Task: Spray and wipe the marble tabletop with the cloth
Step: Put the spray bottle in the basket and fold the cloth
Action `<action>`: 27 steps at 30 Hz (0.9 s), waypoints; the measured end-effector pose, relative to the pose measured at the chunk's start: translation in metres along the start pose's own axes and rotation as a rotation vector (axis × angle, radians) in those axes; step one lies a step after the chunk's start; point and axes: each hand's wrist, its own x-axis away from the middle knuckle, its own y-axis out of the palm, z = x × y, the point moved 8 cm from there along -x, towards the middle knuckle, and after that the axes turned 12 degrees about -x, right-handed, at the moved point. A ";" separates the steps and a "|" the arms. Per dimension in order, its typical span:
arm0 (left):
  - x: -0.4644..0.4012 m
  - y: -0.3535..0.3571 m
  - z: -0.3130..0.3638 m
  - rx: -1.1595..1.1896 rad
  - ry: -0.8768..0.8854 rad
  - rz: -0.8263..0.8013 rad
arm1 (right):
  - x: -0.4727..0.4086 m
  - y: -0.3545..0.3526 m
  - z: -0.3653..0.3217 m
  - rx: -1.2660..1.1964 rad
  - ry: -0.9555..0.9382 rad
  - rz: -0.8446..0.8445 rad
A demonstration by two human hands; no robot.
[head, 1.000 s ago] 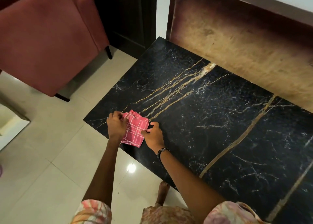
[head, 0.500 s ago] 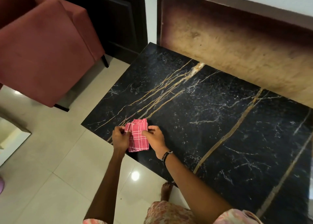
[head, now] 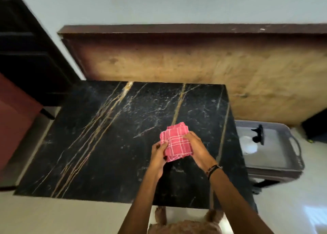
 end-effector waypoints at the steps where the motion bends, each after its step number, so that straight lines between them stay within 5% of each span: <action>1: 0.002 0.030 0.003 -0.014 0.020 -0.031 | 0.003 -0.028 -0.013 -0.033 -0.012 0.032; 14: 0.005 0.366 -0.056 -0.329 0.007 -0.387 | 0.041 -0.370 -0.123 -0.078 -0.181 0.407; 27: -0.037 0.435 -0.107 -0.601 0.043 -0.110 | -0.055 -0.523 -0.092 0.136 -0.008 0.520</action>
